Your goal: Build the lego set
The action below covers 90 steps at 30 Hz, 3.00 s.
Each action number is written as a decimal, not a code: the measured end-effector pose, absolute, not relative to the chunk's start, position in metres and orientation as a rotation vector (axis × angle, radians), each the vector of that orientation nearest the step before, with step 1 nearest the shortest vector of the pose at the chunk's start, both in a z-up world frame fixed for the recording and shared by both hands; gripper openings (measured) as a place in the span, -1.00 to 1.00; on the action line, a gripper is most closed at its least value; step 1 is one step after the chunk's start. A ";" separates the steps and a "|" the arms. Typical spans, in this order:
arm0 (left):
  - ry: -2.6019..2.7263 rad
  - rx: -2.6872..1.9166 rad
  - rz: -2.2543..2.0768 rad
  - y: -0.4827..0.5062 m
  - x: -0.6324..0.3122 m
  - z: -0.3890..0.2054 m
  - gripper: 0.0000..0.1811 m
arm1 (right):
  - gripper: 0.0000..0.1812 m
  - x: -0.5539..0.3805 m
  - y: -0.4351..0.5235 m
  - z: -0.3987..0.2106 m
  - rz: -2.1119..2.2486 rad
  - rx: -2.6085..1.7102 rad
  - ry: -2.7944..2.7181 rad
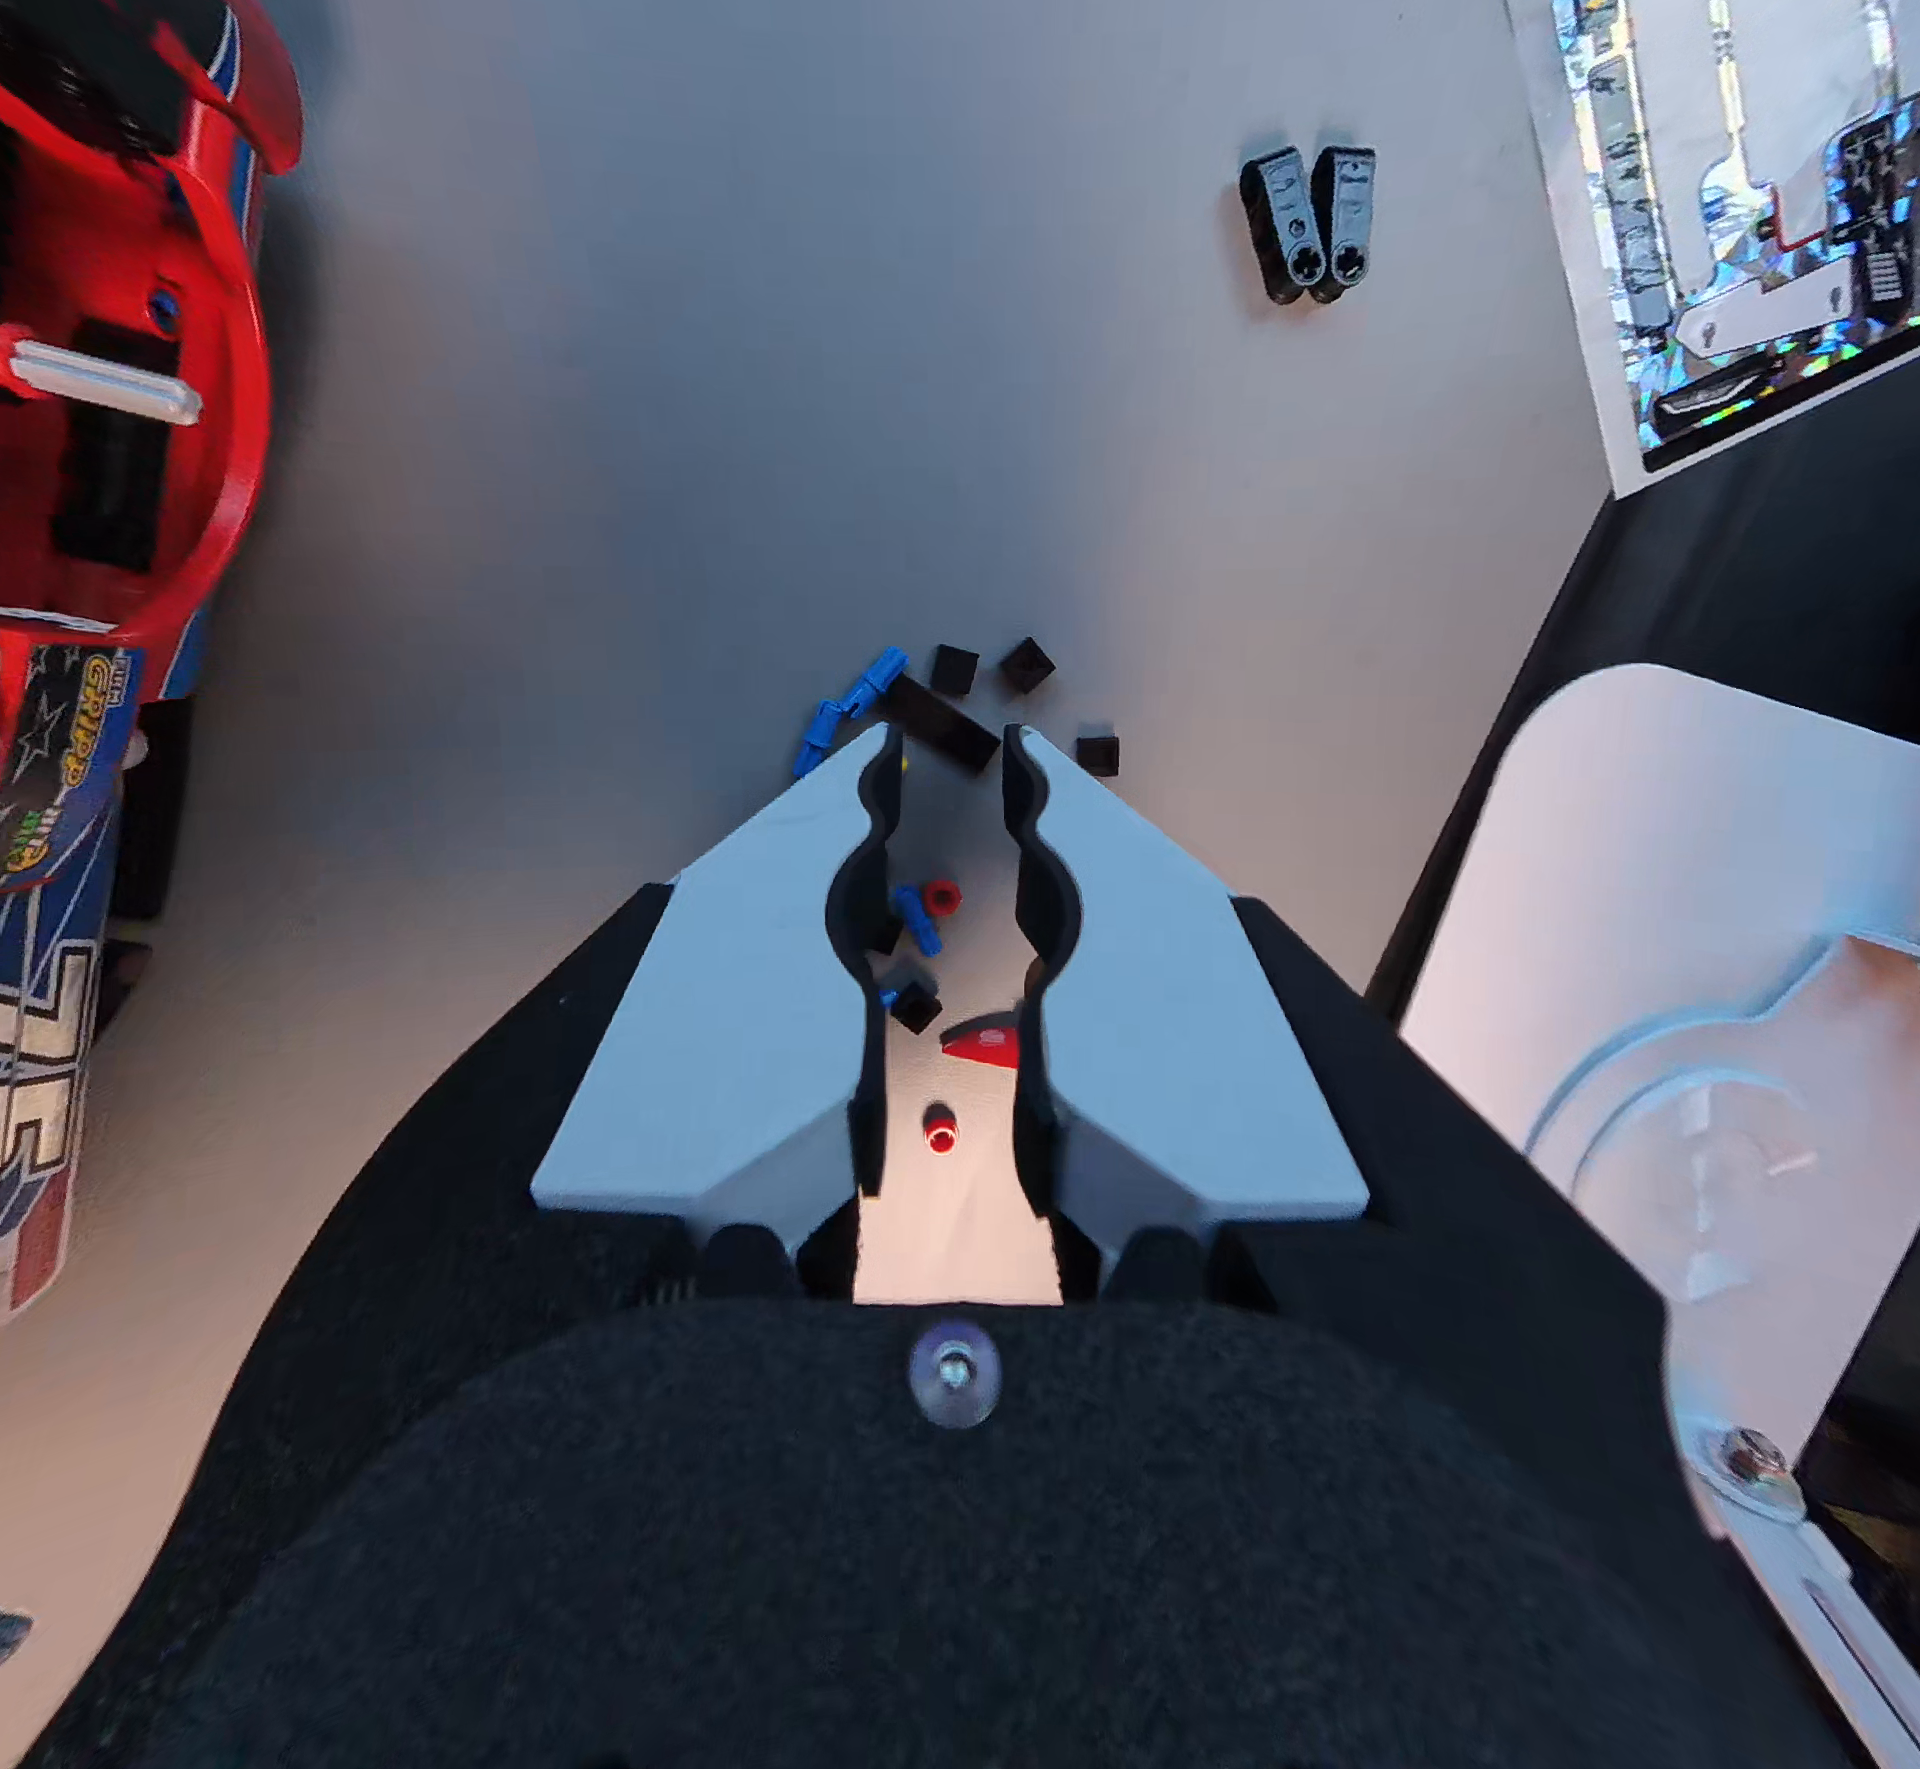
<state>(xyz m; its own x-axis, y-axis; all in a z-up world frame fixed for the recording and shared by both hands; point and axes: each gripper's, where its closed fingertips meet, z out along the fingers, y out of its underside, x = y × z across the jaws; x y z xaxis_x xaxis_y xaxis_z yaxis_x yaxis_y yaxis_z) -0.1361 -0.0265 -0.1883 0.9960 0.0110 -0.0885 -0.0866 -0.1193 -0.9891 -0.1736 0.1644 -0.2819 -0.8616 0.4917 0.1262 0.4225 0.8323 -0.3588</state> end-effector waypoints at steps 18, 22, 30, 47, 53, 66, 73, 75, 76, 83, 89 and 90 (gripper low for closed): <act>0.114 -1.701 0.072 -0.029 -0.132 -0.189 -0.89 | -0.94 -0.166 0.160 -0.287 0.435 -0.810 -2.866; 0.122 -1.687 0.085 -0.031 -0.131 -0.185 -0.90 | -0.94 -0.157 0.146 -0.224 0.628 -0.851 -2.648; 0.119 -1.682 0.071 -0.031 -0.129 -0.182 -0.87 | -0.94 0.006 0.065 -0.170 0.750 -1.108 -2.517; 0.103 -1.775 0.140 -0.030 -0.139 -0.199 -0.81 | -0.86 0.065 0.050 -0.286 0.439 -1.270 -2.540; 0.102 -1.783 0.121 -0.029 -0.139 -0.202 -0.81 | -0.72 0.072 0.032 -0.239 0.552 -1.191 -2.540; 0.103 -1.784 0.084 -0.029 -0.134 -0.201 -0.81 | -0.15 0.012 0.079 -0.238 0.119 -0.853 -2.273; 0.109 -1.788 0.077 -0.029 -0.133 -0.202 -0.82 | -0.33 0.008 0.096 -0.243 -0.040 -0.770 -2.225; 0.120 -1.793 0.073 -0.028 -0.131 -0.204 -0.81 | -0.34 0.012 0.097 -0.244 -0.038 -0.767 -2.227; 0.131 -1.793 0.067 -0.028 -0.130 -0.204 -0.80 | -0.34 0.014 0.097 -0.243 -0.038 -0.767 -2.233; 0.338 -1.750 0.023 -0.026 -0.098 -0.202 -0.52 | -0.34 0.036 0.100 -0.238 0.032 -0.810 -2.295; 0.739 -1.737 0.161 -0.006 -0.065 -0.212 -0.15 | -0.35 0.038 0.098 -0.220 0.217 -0.879 -2.461; 0.811 -1.742 0.207 -0.001 -0.063 -0.218 -0.06 | -0.35 0.038 0.101 -0.218 0.224 -0.891 -2.507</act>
<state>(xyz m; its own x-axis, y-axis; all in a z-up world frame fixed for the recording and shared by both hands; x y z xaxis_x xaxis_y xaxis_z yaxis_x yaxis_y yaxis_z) -0.0628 -0.0006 -0.2176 0.7458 -0.4119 -0.5236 -0.6126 -0.1153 -0.7819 0.0384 0.1006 -0.2184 -0.6805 0.6306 0.3731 0.5544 0.7761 -0.3005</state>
